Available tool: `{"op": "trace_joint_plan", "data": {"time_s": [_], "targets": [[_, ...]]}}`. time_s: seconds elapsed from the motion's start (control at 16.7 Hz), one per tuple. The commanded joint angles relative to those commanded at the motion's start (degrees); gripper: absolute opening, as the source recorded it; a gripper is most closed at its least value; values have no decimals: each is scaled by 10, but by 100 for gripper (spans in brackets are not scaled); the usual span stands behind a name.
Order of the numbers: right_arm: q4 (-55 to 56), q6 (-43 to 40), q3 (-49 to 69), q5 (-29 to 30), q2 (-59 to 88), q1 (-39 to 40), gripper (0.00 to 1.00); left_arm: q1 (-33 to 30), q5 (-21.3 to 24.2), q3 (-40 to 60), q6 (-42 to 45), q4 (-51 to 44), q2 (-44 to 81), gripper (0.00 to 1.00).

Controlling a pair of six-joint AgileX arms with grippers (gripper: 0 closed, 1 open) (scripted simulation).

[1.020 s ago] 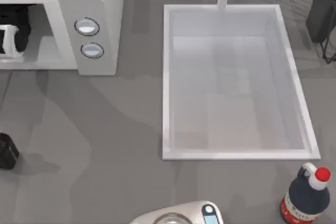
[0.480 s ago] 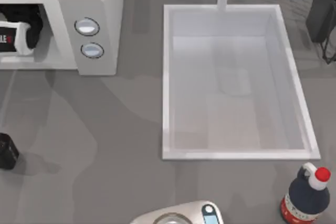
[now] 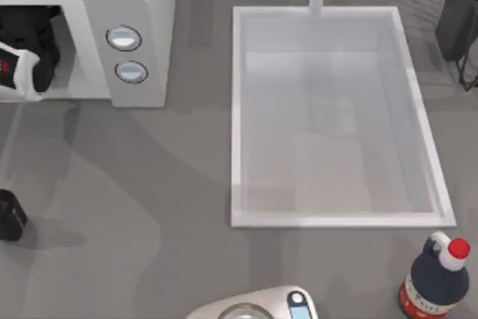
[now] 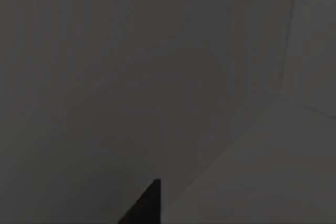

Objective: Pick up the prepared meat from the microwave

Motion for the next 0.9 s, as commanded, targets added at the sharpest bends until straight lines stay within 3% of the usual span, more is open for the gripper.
{"op": "trace_joint_plan", "data": {"time_s": [0.48, 0.9], "targets": [[0, 0, 0, 0, 0, 0, 100, -141, 25, -356, -42, -38, -359, 0], [0, 0, 0, 0, 0, 0, 100, -172, 31, -414, -51, -46, -417, 0]]}}
